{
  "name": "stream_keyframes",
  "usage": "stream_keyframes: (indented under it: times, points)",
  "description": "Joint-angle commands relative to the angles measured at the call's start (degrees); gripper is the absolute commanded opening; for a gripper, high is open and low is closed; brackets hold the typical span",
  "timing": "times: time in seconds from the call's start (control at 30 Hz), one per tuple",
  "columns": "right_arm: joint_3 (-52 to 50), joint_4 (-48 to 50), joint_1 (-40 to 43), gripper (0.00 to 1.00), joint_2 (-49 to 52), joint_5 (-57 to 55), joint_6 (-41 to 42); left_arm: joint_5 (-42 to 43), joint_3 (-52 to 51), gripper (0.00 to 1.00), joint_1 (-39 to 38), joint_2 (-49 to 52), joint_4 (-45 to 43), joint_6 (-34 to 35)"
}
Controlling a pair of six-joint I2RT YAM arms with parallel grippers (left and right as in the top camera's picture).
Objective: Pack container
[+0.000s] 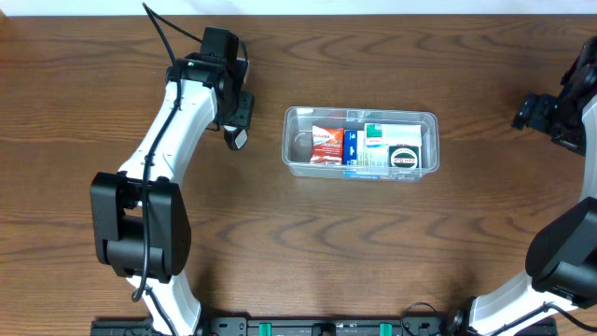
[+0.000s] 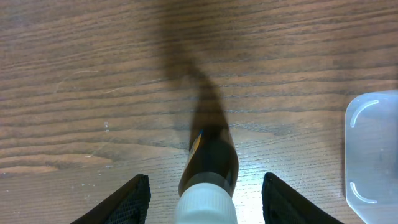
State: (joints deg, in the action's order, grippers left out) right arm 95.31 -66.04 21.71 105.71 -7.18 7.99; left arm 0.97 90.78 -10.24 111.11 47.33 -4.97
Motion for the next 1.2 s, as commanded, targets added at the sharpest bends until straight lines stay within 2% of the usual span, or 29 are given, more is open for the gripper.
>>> stream_keyframes:
  times: [0.0,0.77,1.0,1.17]
  points:
    - [1.0,0.0,0.5,0.99,-0.1,-0.3,-0.8,-0.1,-0.8,0.59,0.2,1.2,-0.1,-0.6]
    - [1.0,0.0,0.5,0.99,-0.1,-0.3,-0.8,-0.1,-1.4,0.54,0.2,4.0,1.2,-0.6]
    - [1.0,0.0,0.5,0.99,-0.1,-0.3,-0.8,-0.1,-1.4,0.39,0.2,4.0,1.3,-0.6]
    - [1.0,0.0,0.5,0.99,-0.1,-0.3,-0.8,-0.1,-1.3,0.39,0.2,3.7,1.7,-0.6]
